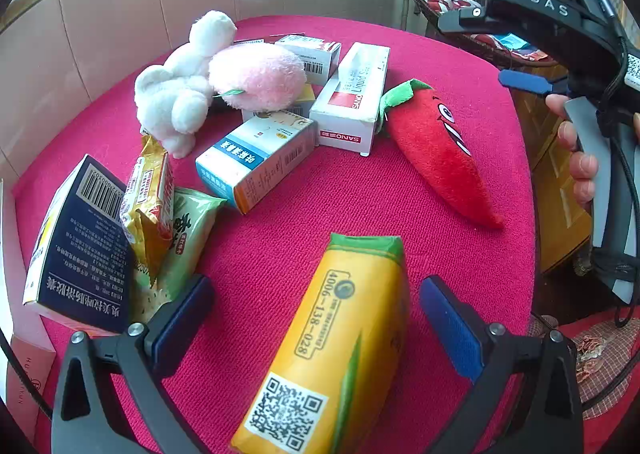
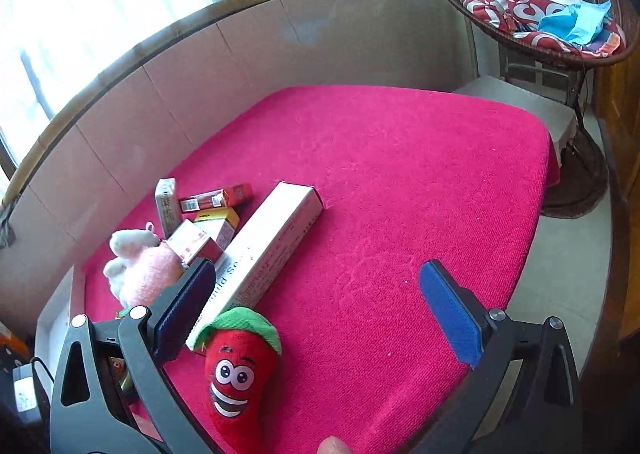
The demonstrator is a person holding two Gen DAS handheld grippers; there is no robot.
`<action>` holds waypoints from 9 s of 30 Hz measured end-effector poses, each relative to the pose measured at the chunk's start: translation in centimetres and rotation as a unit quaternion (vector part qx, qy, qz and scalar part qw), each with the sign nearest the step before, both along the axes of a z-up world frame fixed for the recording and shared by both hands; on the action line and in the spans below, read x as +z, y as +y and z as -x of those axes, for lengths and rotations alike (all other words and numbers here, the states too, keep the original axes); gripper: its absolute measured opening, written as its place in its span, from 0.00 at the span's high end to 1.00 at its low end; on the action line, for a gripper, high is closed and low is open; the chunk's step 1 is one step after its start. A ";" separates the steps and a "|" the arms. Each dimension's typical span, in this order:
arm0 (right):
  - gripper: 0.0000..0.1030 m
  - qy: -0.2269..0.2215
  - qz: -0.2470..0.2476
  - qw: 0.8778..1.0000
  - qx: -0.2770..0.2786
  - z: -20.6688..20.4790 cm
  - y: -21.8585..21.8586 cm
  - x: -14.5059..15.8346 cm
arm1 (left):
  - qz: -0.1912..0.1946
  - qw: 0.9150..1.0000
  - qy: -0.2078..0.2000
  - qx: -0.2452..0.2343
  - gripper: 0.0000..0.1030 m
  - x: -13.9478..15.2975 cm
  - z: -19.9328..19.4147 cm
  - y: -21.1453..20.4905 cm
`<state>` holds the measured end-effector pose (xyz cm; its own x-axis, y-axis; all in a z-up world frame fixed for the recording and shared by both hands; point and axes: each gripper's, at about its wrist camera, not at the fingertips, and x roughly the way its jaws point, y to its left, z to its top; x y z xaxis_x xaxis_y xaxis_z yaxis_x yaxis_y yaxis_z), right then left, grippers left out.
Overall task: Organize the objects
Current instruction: 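Move the left tool toward the yellow tissue pack while the right tool approaches the red chili plush, then close the left tool on the yellow tissue pack while the right tool grasps the red chili plush, then carry the tissue pack with the left tool while the right tool carries the chili plush to the white tray, then open the left tool releasing the tissue pack while the right tool releases the chili plush in the tray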
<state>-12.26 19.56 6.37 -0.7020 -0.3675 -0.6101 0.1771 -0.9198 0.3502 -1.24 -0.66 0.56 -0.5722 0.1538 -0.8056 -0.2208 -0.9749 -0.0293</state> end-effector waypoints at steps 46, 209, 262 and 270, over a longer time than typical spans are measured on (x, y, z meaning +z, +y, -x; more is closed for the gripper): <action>0.00 0.022 -0.139 0.968 0.210 -3.8 -4.5 -0.7 | 0.019 0.999 0.035 0.025 0.05 2.3 -2.5 -0.7; 0.65 0.184 -0.114 0.913 0.346 -10.8 -24.4 6.7 | 0.045 0.844 0.215 0.489 0.53 8.9 -14.5 -20.6; 0.64 0.038 -0.141 0.871 0.469 -12.6 -45.3 2.6 | 0.005 0.848 0.101 0.521 0.52 7.2 -7.9 -35.6; 0.35 0.051 -0.148 0.869 0.469 -12.9 -45.3 1.0 | -0.007 0.839 0.127 0.529 0.14 7.4 -8.7 -35.5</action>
<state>0.60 -25.77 7.41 -0.2340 -0.6446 -0.7278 0.9145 -0.4002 0.0604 7.44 -36.20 8.00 -0.5469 -0.5402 -0.6396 0.7672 -0.6292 -0.1246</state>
